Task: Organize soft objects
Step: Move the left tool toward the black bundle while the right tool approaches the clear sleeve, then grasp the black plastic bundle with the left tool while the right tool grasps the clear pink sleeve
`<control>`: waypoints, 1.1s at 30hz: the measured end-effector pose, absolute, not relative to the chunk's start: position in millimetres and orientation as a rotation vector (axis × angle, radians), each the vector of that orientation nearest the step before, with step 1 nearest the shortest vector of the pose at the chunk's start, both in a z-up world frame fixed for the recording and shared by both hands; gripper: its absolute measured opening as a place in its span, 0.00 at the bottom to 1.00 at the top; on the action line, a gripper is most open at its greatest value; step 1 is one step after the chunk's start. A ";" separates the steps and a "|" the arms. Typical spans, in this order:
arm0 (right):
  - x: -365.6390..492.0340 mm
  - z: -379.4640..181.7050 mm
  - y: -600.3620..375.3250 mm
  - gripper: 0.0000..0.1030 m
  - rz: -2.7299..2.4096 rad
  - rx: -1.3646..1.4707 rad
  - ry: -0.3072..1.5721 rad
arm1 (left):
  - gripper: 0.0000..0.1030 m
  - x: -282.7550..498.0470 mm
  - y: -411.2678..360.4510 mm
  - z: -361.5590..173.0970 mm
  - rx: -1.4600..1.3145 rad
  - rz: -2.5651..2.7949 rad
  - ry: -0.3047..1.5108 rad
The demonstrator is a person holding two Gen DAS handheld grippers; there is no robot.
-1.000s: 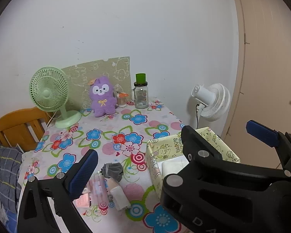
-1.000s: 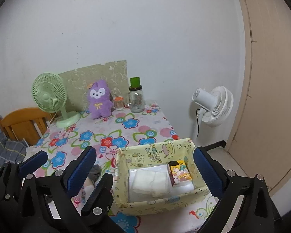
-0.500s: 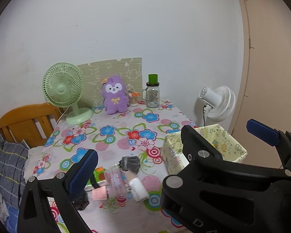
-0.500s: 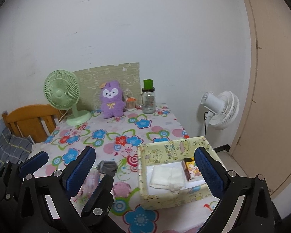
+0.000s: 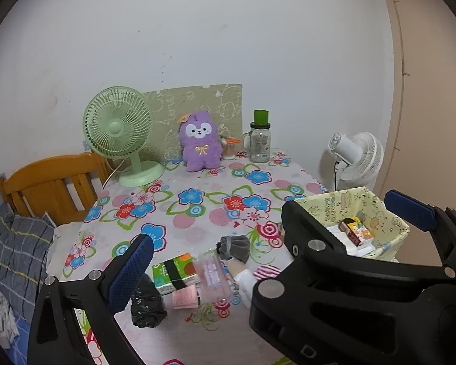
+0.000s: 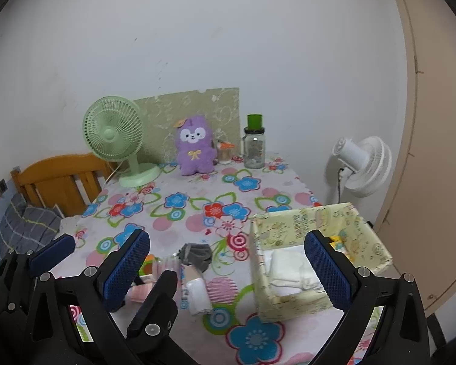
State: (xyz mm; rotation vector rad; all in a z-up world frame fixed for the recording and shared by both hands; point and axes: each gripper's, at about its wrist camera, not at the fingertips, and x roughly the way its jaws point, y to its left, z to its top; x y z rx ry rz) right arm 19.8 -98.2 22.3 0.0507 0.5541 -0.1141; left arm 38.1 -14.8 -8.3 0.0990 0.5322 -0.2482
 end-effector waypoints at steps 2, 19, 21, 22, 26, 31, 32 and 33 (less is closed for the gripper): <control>23.1 18.5 -94.3 1.00 -0.102 0.049 0.560 | 1.00 42.3 -8.7 -12.9 0.094 -0.246 0.538; 67.3 -31.9 -56.4 1.00 -0.031 0.038 0.645 | 0.99 81.3 33.0 -59.6 0.063 -0.177 0.631; 73.7 -39.3 -55.3 1.00 -0.028 0.044 0.663 | 0.99 87.7 37.1 -66.9 0.055 -0.161 0.648; 77.6 -43.6 -55.0 1.00 -0.028 0.047 0.672 | 0.99 90.0 38.5 -69.8 0.051 -0.158 0.655; 90.1 -57.7 -55.2 1.00 -0.036 0.061 0.701 | 0.97 102.1 47.8 -82.4 0.022 -0.131 0.691; 102.1 -71.7 -52.2 1.00 -0.027 0.058 0.734 | 0.96 113.0 56.5 -95.1 0.004 -0.106 0.726; 104.5 -75.1 -50.7 1.00 -0.023 0.053 0.743 | 0.95 114.9 57.8 -98.3 0.003 -0.102 0.735; 105.8 -77.3 -49.7 1.00 -0.021 0.051 0.749 | 0.95 116.5 58.9 -101.2 0.002 -0.098 0.743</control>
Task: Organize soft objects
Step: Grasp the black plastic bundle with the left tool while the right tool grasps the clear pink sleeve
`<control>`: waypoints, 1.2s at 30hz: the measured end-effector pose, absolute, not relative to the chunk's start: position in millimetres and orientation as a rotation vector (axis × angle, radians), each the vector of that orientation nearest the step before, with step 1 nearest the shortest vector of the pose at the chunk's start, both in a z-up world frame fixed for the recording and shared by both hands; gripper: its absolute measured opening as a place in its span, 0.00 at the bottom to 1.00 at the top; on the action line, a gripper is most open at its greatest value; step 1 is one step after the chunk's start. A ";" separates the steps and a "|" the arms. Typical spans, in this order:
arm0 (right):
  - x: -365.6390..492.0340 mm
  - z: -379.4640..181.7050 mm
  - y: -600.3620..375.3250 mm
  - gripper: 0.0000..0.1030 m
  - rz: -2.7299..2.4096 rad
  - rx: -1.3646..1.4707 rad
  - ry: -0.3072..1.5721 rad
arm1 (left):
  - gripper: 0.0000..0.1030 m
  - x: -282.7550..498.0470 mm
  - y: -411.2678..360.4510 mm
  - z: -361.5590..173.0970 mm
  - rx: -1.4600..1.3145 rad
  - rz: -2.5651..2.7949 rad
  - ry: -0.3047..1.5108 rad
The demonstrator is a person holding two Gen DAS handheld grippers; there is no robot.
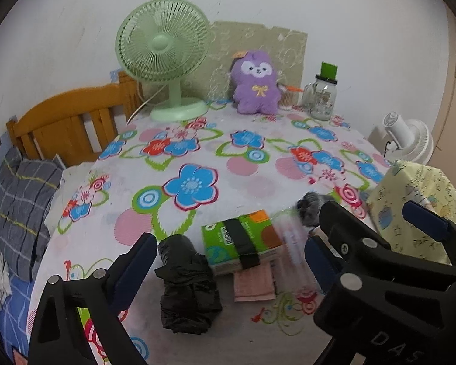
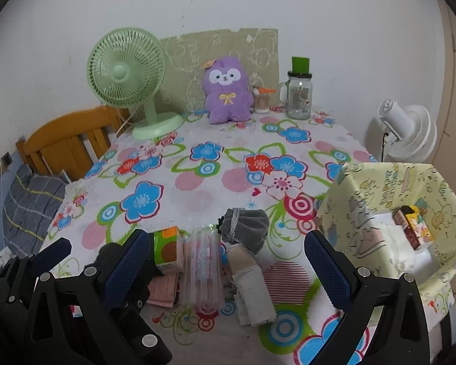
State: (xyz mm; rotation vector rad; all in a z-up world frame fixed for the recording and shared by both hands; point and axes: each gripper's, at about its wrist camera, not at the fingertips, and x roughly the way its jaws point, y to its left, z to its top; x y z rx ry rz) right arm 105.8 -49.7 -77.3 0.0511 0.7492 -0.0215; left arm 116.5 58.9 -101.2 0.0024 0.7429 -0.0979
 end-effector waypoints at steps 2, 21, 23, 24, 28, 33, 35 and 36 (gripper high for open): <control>108.9 -83.4 -47.4 1.00 -0.016 0.045 0.768 | 0.93 118.9 61.4 -107.1 0.000 -0.093 0.758; 126.1 -124.1 -26.0 0.78 0.042 0.001 0.936 | 0.66 128.2 78.6 -148.0 -0.050 -0.068 0.895; 128.0 -129.5 -22.5 0.73 0.046 -0.008 0.957 | 0.63 128.6 80.1 -151.9 -0.047 -0.061 0.904; 128.5 -131.2 -21.3 0.72 0.044 -0.012 0.962 | 0.61 128.7 80.3 -153.4 -0.044 -0.060 0.908; 130.5 -138.5 -15.8 0.65 0.050 -0.018 0.984 | 0.52 127.8 79.7 -157.8 -0.045 -0.078 0.915; 133.2 -142.1 -11.6 0.47 0.064 -0.019 0.998 | 0.43 125.3 76.6 -157.6 -0.036 -0.105 0.908; 133.3 -141.7 -11.1 0.34 0.053 -0.020 1.006 | 0.42 124.3 76.5 -157.1 -0.043 -0.114 0.909; 132.8 -140.8 -10.4 0.31 0.047 -0.031 1.000 | 0.41 124.6 76.6 -156.9 -0.050 -0.119 0.912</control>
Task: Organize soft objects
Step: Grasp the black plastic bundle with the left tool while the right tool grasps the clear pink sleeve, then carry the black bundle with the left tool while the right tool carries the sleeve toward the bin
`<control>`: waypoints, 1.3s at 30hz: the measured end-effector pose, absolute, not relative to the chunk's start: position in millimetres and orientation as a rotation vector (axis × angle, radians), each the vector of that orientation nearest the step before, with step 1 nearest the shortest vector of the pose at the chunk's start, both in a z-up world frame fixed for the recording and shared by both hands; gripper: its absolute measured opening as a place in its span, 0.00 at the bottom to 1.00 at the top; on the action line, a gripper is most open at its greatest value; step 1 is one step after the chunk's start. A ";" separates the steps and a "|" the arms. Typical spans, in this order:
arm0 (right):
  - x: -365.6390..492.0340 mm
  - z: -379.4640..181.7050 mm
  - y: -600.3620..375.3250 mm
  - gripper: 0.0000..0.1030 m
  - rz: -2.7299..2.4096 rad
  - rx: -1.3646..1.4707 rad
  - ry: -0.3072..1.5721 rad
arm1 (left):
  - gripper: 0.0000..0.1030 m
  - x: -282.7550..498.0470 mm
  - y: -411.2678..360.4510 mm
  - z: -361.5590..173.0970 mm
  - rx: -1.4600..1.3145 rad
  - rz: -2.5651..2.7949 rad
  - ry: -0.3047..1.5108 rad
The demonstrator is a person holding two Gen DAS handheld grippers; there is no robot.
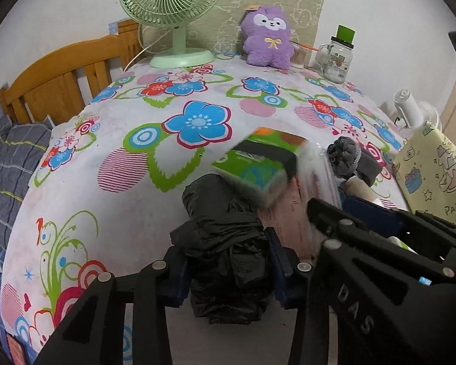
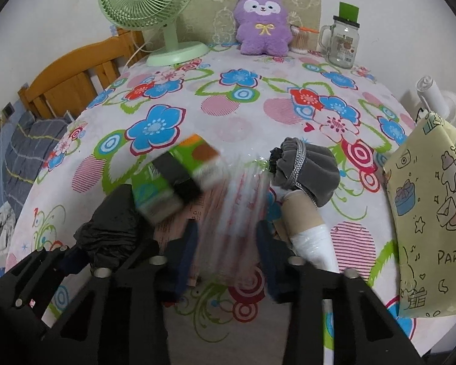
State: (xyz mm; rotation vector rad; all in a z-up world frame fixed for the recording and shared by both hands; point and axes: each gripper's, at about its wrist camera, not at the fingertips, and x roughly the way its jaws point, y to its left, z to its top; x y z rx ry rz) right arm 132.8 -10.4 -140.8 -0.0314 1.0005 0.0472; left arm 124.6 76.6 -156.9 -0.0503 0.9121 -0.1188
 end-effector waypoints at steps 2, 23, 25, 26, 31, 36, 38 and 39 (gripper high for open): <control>131.2 -139.3 -9.9 0.20 0.054 -0.032 0.998 | 0.41 123.8 76.4 -155.8 -0.060 -0.128 0.917; 98.0 -91.7 -24.6 0.14 0.060 -0.008 0.880 | 0.41 91.7 59.0 -111.3 -0.035 -0.136 0.804; 94.1 -85.1 -26.3 0.14 0.061 -0.006 0.865 | 0.41 88.3 57.1 -105.9 -0.032 -0.136 0.790; 92.8 -82.2 -26.9 0.14 0.061 -0.006 0.857 | 0.41 86.4 56.0 -101.8 -0.030 -0.137 0.779; 87.5 -64.9 -32.2 0.14 0.054 0.000 0.828 | 0.41 82.3 51.0 -85.9 -0.025 -0.145 0.753; 81.2 -41.5 -38.0 0.14 0.043 0.010 0.774 | 0.41 77.6 43.6 -63.2 -0.009 -0.157 0.703; 78.1 -31.2 -41.5 0.14 0.036 0.010 0.752 | 0.41 75.5 39.5 -52.9 -0.006 -0.168 0.680; 77.3 -26.8 -43.6 0.14 0.034 0.011 0.743 | 0.41 75.0 37.8 -50.2 -0.004 -0.171 0.673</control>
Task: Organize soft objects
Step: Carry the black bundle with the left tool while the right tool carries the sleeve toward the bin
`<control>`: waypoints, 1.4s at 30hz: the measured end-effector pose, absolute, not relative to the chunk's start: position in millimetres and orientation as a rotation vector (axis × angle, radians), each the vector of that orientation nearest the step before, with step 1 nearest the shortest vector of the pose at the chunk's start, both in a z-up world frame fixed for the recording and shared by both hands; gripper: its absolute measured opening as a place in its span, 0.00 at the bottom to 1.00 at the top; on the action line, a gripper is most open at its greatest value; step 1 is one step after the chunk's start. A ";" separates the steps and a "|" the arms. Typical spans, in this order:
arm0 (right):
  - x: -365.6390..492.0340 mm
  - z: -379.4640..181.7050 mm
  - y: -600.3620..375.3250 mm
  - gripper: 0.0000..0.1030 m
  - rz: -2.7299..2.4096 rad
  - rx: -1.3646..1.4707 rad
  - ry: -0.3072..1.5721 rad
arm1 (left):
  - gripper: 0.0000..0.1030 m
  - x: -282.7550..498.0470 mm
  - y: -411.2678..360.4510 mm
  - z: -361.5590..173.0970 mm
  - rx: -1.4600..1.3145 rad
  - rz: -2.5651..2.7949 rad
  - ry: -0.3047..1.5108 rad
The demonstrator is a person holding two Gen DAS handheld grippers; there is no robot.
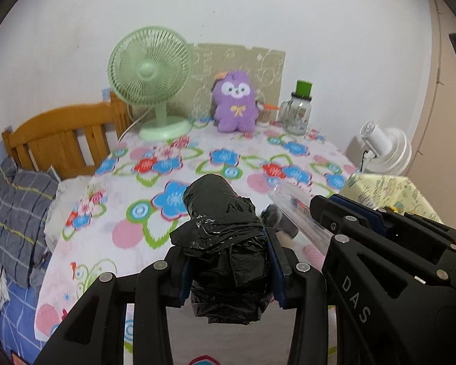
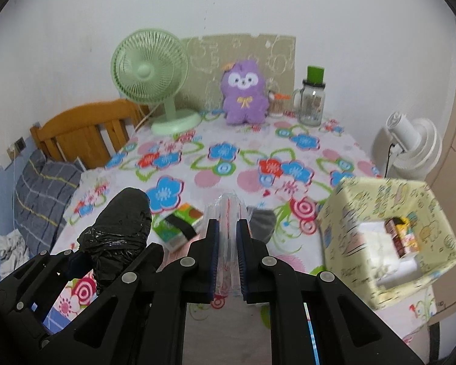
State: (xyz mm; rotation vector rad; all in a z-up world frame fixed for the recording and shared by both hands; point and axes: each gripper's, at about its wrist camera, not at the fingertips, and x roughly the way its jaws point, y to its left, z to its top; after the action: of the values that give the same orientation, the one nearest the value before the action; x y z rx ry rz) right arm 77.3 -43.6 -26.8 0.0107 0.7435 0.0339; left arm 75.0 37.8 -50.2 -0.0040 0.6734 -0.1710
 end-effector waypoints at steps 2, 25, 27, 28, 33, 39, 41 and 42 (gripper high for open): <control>75.2 -17.4 -48.6 0.14 0.027 0.011 0.724 | 0.41 73.2 32.7 -41.0 0.004 -0.182 0.653; 65.7 33.6 -118.3 0.14 0.064 0.008 0.638 | 0.41 64.5 -35.1 4.1 0.007 -0.177 0.570; 66.0 35.8 -125.6 0.14 0.065 0.009 0.635 | 0.41 64.2 -41.4 6.2 0.010 -0.177 0.566; 65.7 37.2 -129.2 0.14 0.063 0.009 0.631 | 0.41 64.4 -44.7 7.5 0.012 -0.180 0.564; 65.1 41.6 -145.0 0.14 0.051 0.004 0.619 | 0.41 64.8 -60.5 10.0 0.014 -0.187 0.553; 64.2 41.3 -165.7 0.14 0.039 0.007 0.621 | 0.41 66.2 -79.1 9.3 0.018 -0.201 0.555; 63.1 41.7 -172.9 0.14 0.036 0.006 0.619 | 0.41 65.6 -85.1 9.2 0.018 -0.204 0.554; 62.7 42.0 -175.0 0.14 0.034 0.006 0.619 | 0.41 65.3 -88.5 8.9 0.019 -0.206 0.554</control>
State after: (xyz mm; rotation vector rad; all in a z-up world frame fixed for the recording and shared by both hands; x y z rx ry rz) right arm 62.7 -175.0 42.0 0.0055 0.6194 0.0343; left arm 65.3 -88.5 8.9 0.0186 0.5541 -0.2064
